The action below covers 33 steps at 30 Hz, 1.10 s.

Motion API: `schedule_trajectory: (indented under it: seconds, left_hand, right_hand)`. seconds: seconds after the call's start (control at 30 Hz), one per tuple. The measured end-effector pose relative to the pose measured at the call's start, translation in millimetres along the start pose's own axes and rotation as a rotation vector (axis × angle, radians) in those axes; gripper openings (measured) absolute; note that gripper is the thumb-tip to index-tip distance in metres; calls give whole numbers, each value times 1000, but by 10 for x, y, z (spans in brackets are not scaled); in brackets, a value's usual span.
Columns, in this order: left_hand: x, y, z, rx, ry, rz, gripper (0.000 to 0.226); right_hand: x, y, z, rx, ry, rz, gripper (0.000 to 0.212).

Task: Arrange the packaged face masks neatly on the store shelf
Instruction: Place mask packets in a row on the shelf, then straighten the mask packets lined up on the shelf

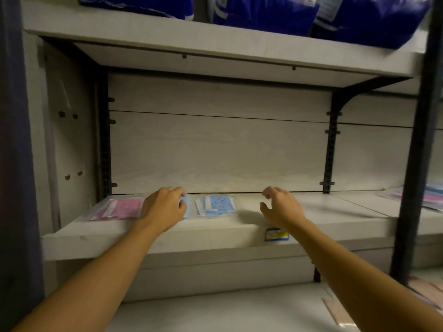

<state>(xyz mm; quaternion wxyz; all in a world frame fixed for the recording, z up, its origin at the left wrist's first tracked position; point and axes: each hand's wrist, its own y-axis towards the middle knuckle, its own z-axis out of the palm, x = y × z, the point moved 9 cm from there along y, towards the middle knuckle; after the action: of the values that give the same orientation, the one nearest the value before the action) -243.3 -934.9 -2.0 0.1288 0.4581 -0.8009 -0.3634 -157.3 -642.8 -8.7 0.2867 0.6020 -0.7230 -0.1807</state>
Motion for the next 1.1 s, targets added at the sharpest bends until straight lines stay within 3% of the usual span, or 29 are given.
schedule_trajectory:
  seconds: [0.63,1.0,1.1]
  left_hand:
    - [-2475,-318,337,217,-133,141,36]
    - [-3644,-580,467,246,-64,129,35]
    - [-4007,-626,531,254,-67,155,36]
  right_hand:
    - [-1392,-1103,-1165,142,-180,42,49]
    - [-2484,-1558,-1723,191,-244,86,31]
    - [-2809,-1683,-1824,205,-232,102,35]
